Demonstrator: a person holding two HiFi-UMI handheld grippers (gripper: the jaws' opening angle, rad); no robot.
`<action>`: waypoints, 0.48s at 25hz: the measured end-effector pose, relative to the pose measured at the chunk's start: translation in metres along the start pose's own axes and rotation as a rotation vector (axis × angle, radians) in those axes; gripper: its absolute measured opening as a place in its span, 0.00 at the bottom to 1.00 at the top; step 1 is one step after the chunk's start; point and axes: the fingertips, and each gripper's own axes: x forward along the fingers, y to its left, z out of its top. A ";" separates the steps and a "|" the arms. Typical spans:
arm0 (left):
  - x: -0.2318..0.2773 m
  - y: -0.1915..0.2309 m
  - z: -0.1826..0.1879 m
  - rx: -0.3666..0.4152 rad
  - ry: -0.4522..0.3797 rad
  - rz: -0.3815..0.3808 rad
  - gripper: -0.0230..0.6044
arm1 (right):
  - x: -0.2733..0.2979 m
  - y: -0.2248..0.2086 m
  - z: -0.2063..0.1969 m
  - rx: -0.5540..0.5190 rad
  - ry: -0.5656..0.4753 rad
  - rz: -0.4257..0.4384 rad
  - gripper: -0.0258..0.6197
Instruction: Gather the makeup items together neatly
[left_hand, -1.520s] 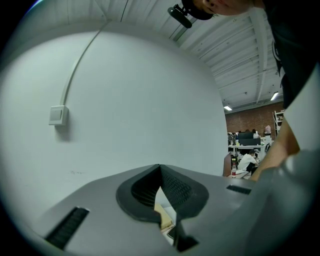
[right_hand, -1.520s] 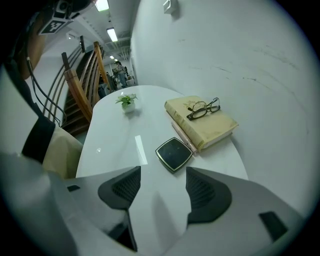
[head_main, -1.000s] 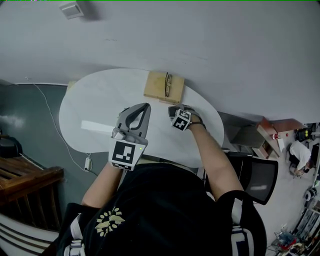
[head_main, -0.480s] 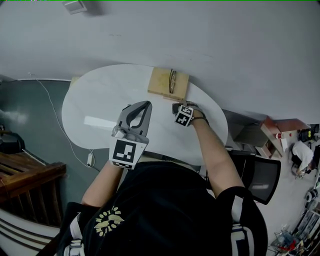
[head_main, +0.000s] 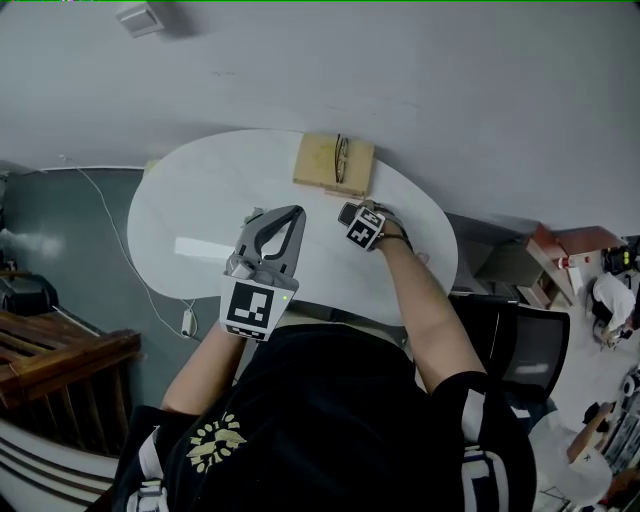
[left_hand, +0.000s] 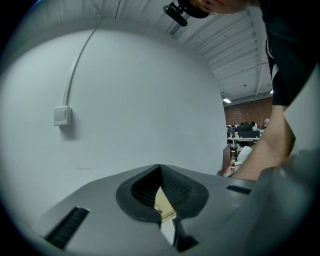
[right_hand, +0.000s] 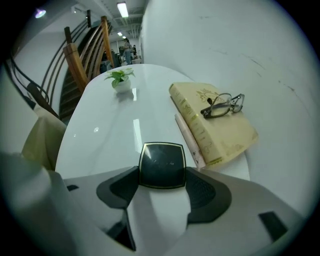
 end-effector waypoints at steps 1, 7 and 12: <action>-0.001 -0.001 -0.002 -0.003 0.005 0.001 0.06 | -0.002 0.002 -0.002 0.014 -0.010 0.006 0.51; 0.002 -0.015 -0.004 -0.012 0.004 -0.018 0.06 | -0.014 0.014 -0.014 0.083 -0.070 0.059 0.51; 0.008 -0.027 0.003 -0.011 -0.019 -0.041 0.06 | -0.030 0.027 -0.025 0.024 -0.085 0.079 0.51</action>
